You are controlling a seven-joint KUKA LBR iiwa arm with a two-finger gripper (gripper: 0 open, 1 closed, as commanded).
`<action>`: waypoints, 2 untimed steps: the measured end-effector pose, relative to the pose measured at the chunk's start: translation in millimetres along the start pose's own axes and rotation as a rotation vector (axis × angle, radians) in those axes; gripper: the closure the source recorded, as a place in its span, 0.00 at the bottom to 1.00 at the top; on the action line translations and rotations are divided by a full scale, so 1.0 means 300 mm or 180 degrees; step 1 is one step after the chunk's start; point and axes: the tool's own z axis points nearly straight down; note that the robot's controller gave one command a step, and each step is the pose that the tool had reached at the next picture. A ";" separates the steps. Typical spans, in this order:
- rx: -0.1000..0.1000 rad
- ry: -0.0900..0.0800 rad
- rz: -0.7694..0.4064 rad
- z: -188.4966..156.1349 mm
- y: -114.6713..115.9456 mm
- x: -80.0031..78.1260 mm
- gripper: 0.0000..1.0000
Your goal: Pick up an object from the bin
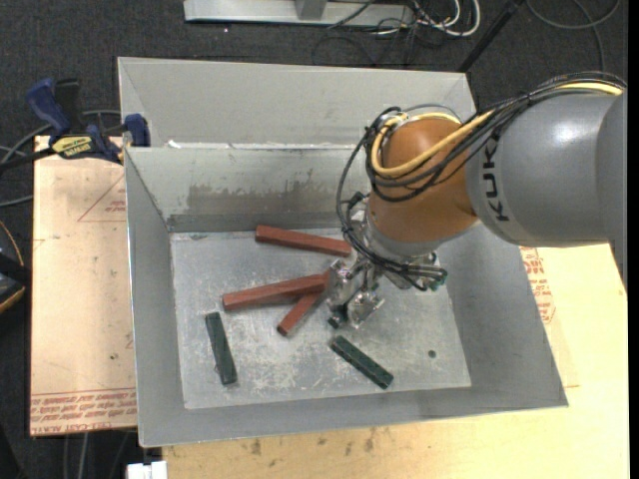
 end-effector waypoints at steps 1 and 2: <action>-0.0002 0.0003 -0.0141 -0.413 0.016 0.011 1.00; -0.0003 0.0004 -0.0141 -0.413 0.016 0.012 1.00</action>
Offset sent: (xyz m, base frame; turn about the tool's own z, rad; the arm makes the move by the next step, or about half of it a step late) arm 0.0000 0.0000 0.0000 0.0000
